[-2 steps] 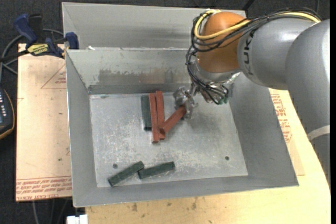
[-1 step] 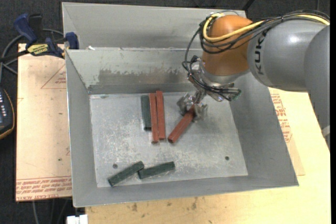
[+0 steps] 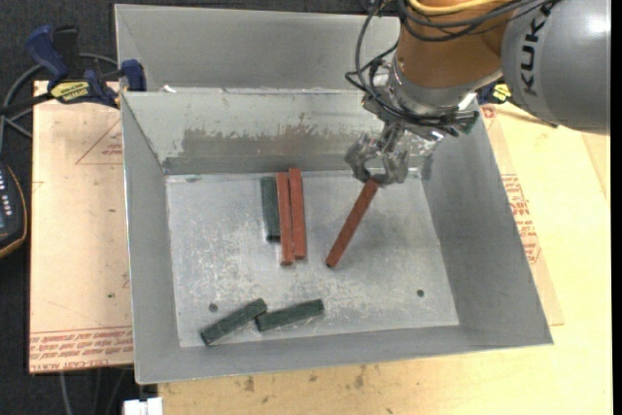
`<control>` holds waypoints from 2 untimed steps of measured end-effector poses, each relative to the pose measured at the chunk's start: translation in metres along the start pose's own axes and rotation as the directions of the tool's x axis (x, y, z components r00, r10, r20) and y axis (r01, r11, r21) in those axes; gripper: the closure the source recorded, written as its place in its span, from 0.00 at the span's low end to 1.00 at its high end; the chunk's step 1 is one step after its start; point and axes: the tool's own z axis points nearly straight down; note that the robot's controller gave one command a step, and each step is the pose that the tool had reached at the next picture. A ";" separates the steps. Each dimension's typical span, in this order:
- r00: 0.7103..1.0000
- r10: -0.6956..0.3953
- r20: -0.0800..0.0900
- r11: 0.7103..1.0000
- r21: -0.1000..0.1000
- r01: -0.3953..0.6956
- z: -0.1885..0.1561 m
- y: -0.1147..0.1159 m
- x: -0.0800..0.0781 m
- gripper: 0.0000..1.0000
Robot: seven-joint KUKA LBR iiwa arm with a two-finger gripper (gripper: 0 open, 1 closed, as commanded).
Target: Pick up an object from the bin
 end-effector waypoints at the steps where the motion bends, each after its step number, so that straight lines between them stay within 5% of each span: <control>1: 1.000 0.001 -0.003 1.000 -0.007 -0.001 0.004 0.001 0.001 0.00; 2: 0.987 -0.163 -0.005 0.987 -0.018 0.163 0.111 0.087 0.024 0.00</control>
Offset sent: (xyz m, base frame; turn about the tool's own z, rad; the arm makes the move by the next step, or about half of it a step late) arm 0.0000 0.0000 0.0000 0.0000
